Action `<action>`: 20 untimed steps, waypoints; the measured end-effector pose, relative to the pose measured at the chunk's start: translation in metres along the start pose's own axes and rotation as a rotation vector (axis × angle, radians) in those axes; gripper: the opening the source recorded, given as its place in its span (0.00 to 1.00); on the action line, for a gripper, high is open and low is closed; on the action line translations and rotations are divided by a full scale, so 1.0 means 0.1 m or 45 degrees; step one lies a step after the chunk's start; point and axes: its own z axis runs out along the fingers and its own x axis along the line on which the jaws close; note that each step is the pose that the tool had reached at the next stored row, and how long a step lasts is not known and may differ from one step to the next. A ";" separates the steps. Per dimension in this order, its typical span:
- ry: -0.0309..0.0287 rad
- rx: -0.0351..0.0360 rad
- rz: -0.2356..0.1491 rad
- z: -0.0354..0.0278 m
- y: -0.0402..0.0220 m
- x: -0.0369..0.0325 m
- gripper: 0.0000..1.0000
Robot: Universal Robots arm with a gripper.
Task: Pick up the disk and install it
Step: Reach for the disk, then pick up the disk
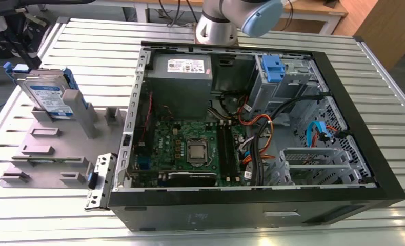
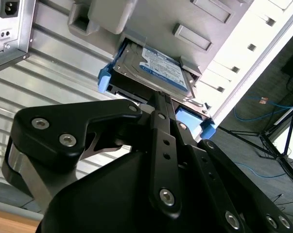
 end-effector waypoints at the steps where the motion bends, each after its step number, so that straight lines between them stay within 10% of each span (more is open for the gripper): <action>1: -0.0002 0.0001 0.000 0.011 0.005 0.018 0.11; 20: -0.0004 0.0001 0.000 0.072 0.061 0.066 0.11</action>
